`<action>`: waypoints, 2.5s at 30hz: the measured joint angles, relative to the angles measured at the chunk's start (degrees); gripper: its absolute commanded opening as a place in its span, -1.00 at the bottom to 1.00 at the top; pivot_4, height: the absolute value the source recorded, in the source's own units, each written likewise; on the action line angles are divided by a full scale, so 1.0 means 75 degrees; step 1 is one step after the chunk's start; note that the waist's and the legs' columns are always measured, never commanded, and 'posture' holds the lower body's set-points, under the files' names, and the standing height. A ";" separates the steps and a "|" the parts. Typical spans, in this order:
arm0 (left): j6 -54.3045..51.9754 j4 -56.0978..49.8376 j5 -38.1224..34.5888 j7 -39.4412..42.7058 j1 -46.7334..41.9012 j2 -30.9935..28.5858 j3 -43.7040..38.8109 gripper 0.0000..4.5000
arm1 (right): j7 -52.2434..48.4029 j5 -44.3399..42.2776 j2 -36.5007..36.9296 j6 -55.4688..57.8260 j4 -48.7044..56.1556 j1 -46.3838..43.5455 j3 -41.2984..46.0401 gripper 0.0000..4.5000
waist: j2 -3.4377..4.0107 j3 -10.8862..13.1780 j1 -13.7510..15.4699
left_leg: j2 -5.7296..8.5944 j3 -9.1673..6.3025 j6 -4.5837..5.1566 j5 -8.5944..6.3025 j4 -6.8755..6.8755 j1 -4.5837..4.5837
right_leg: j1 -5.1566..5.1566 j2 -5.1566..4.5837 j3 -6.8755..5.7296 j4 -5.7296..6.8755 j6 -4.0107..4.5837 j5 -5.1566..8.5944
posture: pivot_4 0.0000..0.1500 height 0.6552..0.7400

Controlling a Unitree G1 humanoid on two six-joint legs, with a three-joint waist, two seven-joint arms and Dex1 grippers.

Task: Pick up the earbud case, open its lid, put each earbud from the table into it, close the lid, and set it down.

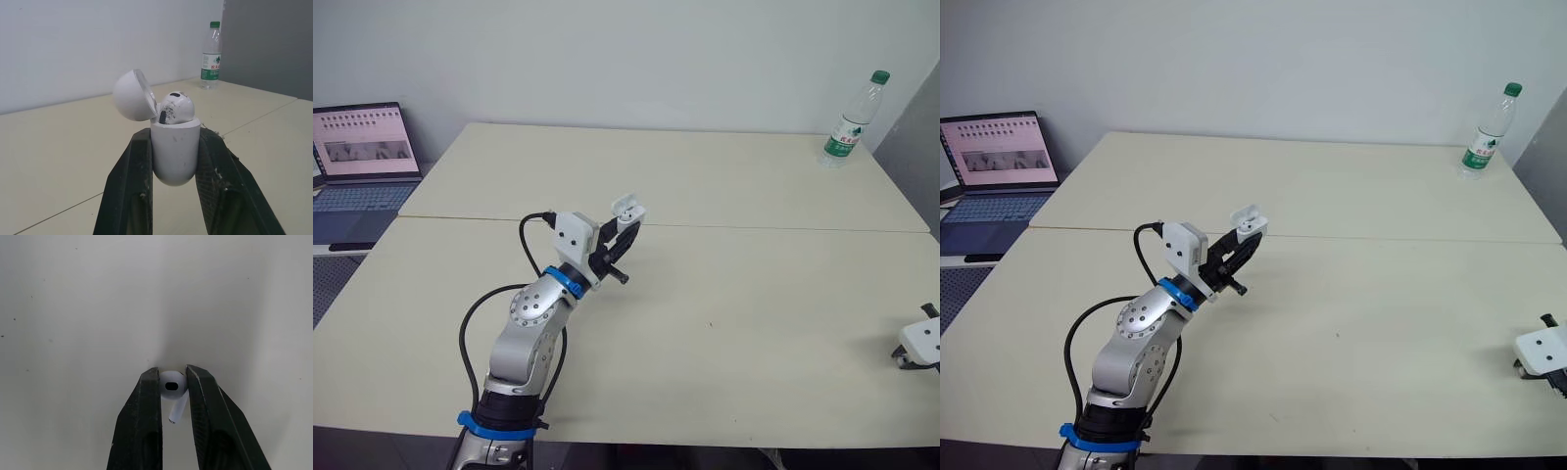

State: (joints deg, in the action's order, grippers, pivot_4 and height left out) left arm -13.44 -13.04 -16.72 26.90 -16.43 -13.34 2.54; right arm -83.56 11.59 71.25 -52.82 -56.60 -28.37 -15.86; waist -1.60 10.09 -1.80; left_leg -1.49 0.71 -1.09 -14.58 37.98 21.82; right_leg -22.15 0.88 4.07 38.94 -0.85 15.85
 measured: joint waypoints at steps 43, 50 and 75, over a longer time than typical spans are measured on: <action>-0.0225 0.0529 -0.0348 0.0332 -0.0930 0.0211 -0.0218 -0.65 | 0.7512 -0.4695 -0.8511 1.0588 0.8330 -0.1416 0.1558 -0.83 | -0.0002 -0.0006 0.0102 | 0.0003 -0.0057 -0.0005 0.0001 0.0015 0.0167 | -0.0140 0.0006 -0.0046 0.0011 -0.0012 -0.0011 | 1.00 1.00; -0.0313 0.0478 -0.0395 0.0338 -0.0929 0.0257 -0.0202 -0.65 | 0.7320 -0.4561 -0.8378 1.0442 0.8316 -0.1213 0.1511 -0.83 | -0.0002 -0.0006 0.0020 | 0.0001 -0.0058 -0.0005 0.0001 0.0013 0.0166 | -0.0140 0.0007 -0.0046 0.0012 -0.0012 -0.0011 | 1.00 1.00; -0.0479 0.0157 -0.0616 0.0332 -0.0808 0.0299 -0.0155 -0.65 | 0.6986 -0.4739 -0.8401 1.0591 0.8149 -0.1205 0.1677 -0.42 | -0.0002 -0.0005 0.0008 | 0.0002 -0.0055 -0.0005 0.0000 0.0010 0.0166 | -0.0141 0.0007 -0.0041 0.0009 -0.0013 -0.0010 | 1.00 1.00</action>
State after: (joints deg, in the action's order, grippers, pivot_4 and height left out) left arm -17.03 -11.86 -21.34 29.38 -22.49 -11.10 1.37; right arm -31.16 -23.95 8.24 26.61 4.51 -37.41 -3.28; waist -1.62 10.05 -1.74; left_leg -1.48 0.30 -1.13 -14.57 38.06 23.07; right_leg -23.21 0.94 3.76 39.00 -0.94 15.77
